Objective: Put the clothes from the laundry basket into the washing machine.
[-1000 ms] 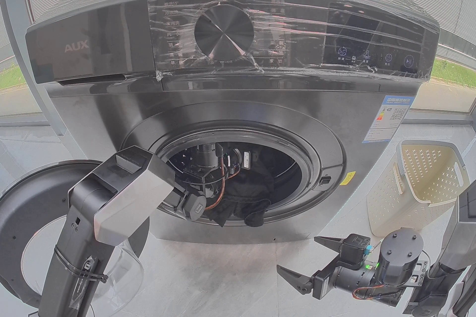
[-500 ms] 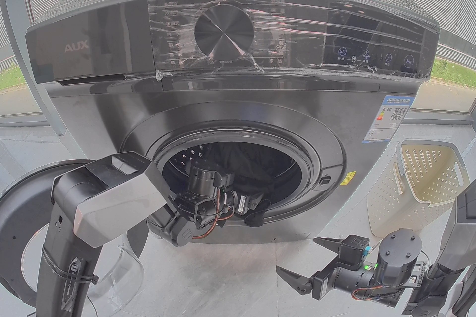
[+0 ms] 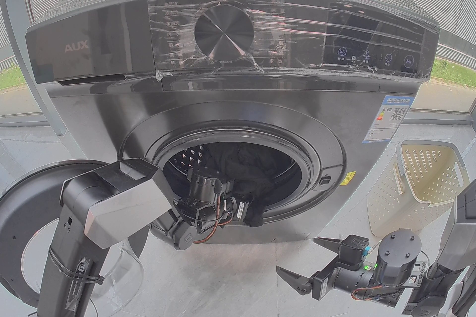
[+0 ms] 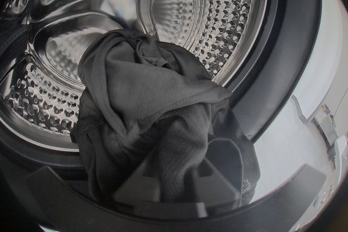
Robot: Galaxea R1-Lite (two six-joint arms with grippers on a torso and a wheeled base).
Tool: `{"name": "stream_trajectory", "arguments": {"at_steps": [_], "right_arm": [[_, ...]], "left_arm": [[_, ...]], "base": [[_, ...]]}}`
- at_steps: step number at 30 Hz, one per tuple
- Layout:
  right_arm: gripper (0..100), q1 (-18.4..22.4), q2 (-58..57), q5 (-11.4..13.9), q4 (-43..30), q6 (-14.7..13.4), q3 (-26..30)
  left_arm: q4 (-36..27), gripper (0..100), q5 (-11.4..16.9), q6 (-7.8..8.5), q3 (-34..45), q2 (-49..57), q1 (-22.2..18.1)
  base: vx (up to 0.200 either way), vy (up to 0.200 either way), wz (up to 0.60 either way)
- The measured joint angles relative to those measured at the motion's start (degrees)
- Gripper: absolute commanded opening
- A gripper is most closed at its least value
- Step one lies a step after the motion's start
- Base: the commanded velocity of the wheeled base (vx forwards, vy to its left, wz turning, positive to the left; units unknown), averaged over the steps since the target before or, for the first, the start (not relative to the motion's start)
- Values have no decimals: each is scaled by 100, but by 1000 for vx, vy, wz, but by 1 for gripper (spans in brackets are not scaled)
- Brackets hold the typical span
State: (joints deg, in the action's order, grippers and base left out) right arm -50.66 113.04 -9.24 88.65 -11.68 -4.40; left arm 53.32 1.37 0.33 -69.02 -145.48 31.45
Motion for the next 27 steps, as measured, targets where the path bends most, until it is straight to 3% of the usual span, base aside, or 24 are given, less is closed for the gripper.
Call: {"name": "stream_trajectory", "arguments": {"at_steps": [7, 17, 27], "right_arm": [[100, 0, 0, 0, 2, -2, 0], [100, -13, 0, 0, 0, -2, -4], [100, -16, 0, 0, 2, 0, 0]], "left_arm": [[49, 0, -61, -66, -390, -38, -26], [322, 0, -649, -246, -2022, -223, -144], [464, 0, -875, -249, -2849, -651, -211]], "base": [[0, 0, 0], [0, 0, 0], [0, 0, 0]]}}
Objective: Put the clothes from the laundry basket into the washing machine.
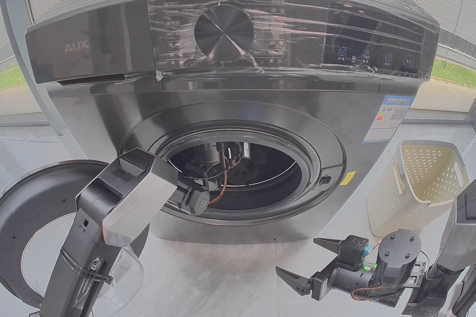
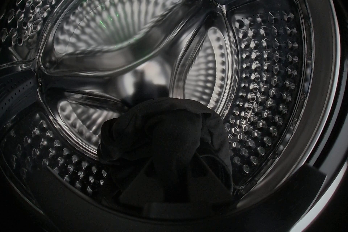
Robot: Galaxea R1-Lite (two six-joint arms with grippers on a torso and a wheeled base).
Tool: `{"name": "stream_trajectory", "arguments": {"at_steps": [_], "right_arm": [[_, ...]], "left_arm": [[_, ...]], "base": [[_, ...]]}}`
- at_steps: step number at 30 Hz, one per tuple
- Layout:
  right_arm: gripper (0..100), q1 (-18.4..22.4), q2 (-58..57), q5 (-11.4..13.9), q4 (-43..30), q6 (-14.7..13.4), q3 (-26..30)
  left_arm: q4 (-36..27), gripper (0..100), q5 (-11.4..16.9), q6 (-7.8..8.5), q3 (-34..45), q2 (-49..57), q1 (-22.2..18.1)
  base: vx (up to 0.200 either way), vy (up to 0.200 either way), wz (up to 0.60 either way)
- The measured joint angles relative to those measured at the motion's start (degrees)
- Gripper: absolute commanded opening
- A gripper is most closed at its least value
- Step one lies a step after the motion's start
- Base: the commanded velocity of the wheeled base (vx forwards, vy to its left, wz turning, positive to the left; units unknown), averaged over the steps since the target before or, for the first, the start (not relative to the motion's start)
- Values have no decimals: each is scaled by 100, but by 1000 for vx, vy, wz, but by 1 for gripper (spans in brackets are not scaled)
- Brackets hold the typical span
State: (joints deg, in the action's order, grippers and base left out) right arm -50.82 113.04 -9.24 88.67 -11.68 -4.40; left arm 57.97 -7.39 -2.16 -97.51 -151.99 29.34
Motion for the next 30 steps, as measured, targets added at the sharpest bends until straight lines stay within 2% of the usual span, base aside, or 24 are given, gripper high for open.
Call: {"name": "stream_trajectory", "arguments": {"at_steps": [13, 14, 22, 30], "right_arm": [[100, -6, 0, 0, -2, -2, 0], [100, -5, 0, 0, -2, -2, 0], [100, 0, 13, 0, 0, -11, 0], [100, 11, 32, 0, 0, -11, 0]], "left_arm": [[4, 0, -115, 20, -555, -328, -68], [2, 100, -115, 20, -579, -346, -79], [4, 100, -115, -13, -522, -380, -85], [187, 100, -76, 2, 391, -228, -29]], "base": [[0, 0, 0], [0, 0, 0], [0, 0, 0], [0, 0, 0]]}}
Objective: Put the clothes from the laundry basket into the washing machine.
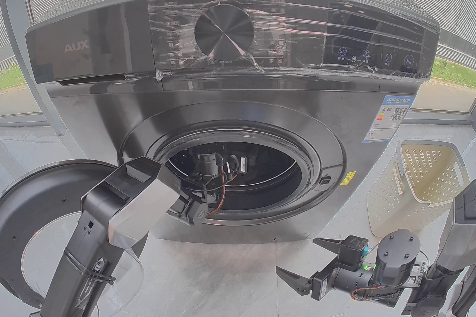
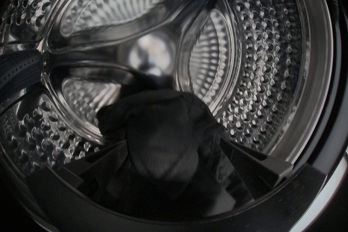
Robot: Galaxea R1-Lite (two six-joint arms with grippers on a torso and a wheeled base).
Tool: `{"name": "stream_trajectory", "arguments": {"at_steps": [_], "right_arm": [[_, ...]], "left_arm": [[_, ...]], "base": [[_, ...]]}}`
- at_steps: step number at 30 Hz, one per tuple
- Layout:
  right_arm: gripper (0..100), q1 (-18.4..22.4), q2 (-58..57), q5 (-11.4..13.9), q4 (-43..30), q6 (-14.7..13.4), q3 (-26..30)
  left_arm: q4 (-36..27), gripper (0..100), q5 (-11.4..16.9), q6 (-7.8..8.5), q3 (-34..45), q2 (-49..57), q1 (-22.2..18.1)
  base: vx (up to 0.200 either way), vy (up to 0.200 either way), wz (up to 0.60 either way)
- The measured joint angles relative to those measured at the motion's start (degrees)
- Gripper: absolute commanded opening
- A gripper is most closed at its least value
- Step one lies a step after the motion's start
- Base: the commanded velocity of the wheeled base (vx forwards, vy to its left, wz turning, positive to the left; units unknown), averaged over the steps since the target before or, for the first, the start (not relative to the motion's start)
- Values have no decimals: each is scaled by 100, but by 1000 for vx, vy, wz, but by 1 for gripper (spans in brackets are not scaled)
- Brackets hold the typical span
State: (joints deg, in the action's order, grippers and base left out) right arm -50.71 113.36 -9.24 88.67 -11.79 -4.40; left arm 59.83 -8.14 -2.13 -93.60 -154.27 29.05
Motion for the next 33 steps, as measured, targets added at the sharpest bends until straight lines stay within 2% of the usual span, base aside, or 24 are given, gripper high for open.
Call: {"name": "stream_trajectory", "arguments": {"at_steps": [7, 15, 26, 30, 33], "right_arm": [[100, 6, 1, 0, 0, 0, 0], [100, 17, -11, 0, -2, 0, 7], [100, 116, -129, -20, -2, 13, 18], [100, 311, -269, -41, 0, 27, 5], [100, 491, -421, -74, -2, 41, -4]], "left_arm": [[194, 100, 60, 22, 1273, 502, 145], [552, 100, 90, 37, 2982, 1340, 532], [1640, 100, 89, 17, 5402, 2406, 1287], [1897, 100, 73, -73, 6235, 3098, 1513], [1990, 100, 65, -260, 6795, 3710, 1642]], "base": [[0, 0, 0], [0, 0, 0], [0, 0, 0], [0, 0, 0], [0, 0, 0]]}}
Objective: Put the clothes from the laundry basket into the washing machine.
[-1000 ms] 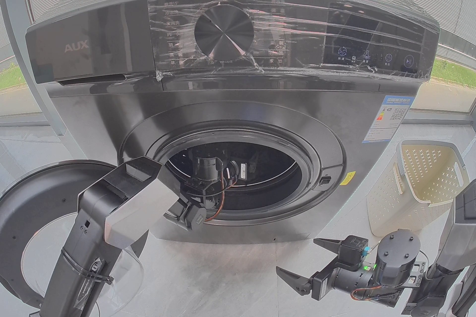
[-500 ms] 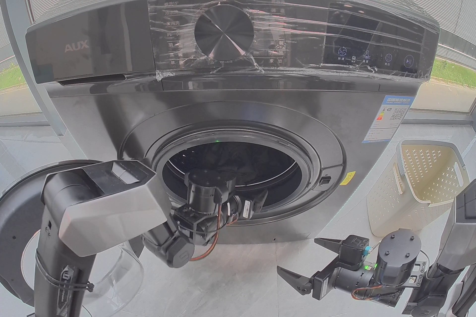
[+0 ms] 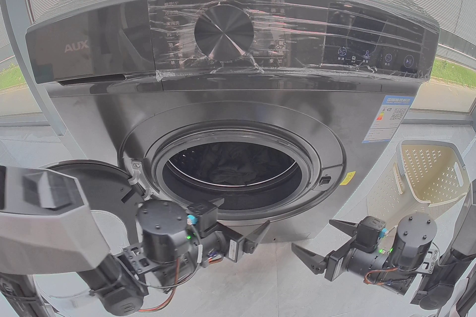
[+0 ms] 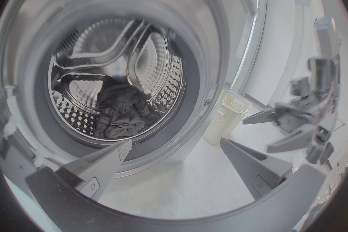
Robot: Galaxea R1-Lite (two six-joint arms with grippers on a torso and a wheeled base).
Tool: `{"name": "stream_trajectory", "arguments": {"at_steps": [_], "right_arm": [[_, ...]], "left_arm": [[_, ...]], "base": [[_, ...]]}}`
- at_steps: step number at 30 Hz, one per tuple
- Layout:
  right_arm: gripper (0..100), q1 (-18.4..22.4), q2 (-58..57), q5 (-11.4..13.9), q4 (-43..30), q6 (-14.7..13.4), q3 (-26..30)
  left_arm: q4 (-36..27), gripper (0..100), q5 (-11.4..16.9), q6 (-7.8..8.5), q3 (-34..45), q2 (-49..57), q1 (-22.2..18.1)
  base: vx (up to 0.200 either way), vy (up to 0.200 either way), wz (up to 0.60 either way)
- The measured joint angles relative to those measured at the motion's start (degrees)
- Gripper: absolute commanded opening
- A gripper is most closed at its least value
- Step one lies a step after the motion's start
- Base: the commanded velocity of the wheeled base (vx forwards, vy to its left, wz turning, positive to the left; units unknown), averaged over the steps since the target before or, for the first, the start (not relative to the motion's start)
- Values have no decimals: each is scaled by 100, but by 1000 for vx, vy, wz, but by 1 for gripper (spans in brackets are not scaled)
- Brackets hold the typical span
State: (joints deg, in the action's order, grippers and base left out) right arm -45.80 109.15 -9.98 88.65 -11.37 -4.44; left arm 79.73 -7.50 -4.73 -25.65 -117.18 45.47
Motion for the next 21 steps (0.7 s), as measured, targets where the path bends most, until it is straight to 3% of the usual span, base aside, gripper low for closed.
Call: {"name": "stream_trajectory", "arguments": {"at_steps": [5, 9, 17, 21], "right_arm": [[100, 283, -334, -71, 0, 11, 28], [100, 564, -668, -161, -5, 16, 149], [100, 991, -1348, -233, -71, 18, 329], [100, 1025, -1566, -241, -82, 35, 340]], "left_arm": [[99, 100, -88, -304, 956, 1014, 122], [213, 100, -176, -375, 1432, 1660, 152], [307, 100, -591, -345, 2070, 2503, 144], [411, 100, -664, -216, 2326, 2686, 55]], "base": [[0, 0, 0], [0, 0, 0], [-175, 0, 0], [-200, 0, 0]]}}
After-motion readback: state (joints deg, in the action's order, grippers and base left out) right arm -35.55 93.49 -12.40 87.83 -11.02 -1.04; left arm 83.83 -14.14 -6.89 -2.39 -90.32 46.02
